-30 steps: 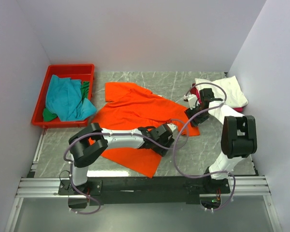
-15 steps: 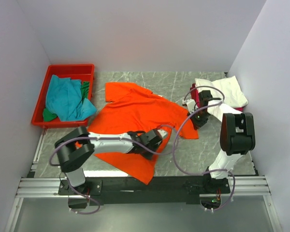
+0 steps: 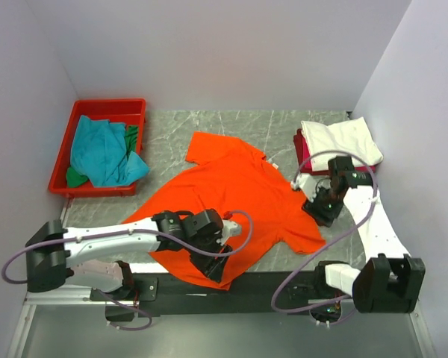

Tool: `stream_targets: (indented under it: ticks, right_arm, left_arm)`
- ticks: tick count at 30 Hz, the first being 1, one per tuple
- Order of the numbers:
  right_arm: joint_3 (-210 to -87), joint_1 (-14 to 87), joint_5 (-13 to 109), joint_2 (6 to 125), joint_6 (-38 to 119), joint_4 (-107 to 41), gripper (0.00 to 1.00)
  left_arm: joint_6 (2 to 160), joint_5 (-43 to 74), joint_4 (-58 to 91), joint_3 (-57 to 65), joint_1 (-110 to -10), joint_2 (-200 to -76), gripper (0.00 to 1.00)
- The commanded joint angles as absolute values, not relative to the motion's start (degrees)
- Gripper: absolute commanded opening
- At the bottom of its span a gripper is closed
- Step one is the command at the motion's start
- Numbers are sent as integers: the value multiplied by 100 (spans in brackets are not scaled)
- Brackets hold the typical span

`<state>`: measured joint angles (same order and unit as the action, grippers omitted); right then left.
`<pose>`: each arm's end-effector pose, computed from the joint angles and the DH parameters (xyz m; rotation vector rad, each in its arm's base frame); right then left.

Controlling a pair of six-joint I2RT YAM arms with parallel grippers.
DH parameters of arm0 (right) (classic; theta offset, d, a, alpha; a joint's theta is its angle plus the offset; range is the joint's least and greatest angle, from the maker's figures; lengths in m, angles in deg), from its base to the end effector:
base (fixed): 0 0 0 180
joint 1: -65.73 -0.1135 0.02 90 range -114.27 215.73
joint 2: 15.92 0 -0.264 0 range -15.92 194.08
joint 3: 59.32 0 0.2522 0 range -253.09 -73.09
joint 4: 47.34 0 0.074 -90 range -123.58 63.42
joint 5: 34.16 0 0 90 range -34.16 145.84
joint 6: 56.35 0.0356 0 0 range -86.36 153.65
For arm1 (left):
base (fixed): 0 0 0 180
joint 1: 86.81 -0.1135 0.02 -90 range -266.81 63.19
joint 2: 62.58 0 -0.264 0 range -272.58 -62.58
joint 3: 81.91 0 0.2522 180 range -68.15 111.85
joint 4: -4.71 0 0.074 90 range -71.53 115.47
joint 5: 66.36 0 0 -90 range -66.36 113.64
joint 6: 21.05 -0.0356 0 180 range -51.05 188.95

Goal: Fold and stack the t-shirts
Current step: Flatten the tshirt out

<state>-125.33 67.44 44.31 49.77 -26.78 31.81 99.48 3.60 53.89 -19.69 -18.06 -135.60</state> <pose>0.1847 0.0016 0.2487 -1.4317 2.4872 0.1033 0.0772 -0.2322 0.2257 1.0865 2.7134 -0.9306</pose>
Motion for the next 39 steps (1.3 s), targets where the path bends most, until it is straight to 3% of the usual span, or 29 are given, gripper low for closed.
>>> stream_targets:
  ticks: [1, 2, 5, 11, 16, 20, 28, 34, 37, 39]
  right_arm:
    - [-13702, 6749, 3230, 5656, -2062, 2725, 58]
    - [-13977, 6731, 3028, 5937, -1841, 2611, 58]
    - [-15110, 6600, 2281, 7167, -874, 2119, 57]
    - [-17869, 5923, 2462, 9699, 1156, 1644, 51]
    - [-19672, 5572, 3201, 11335, 2247, 1608, 52]
    - [-19947, 5457, 3658, 11924, 2415, 1292, 53]
    - [-20202, 5272, 4098, 12532, 2161, 1643, 52]
    - [-20246, 5211, 4019, 12646, 2046, 1898, 47]
    - [-20229, 5219, 3896, 12646, 2011, 1986, 31]
    - [-20176, 5219, 3922, 12611, 2028, 1942, 15]
  left_arm:
    - [9945, 911, 6012, -1245, -1895, -13079, 65]
    - [9919, 1531, 6100, -1095, -2078, -12974, 73]
    - [9787, 2274, 6102, -708, -2805, -12833, 82]
    - [9620, 1801, 4810, -1251, -5135, -12753, 80]
    - [9488, 2335, 4730, -1313, -5578, -12841, 79]
    - [9348, 2872, 4757, -1498, -5718, -12675, 80]
    - [9374, 2847, 4686, -1849, -5807, -12402, 80]
    - [9330, 2891, 4695, -1876, -5807, -12349, 80]
    - [9304, 2961, 4686, -1893, -5815, -12297, 80]
    - [9286, 3005, 4704, -1902, -5815, -12261, 80]
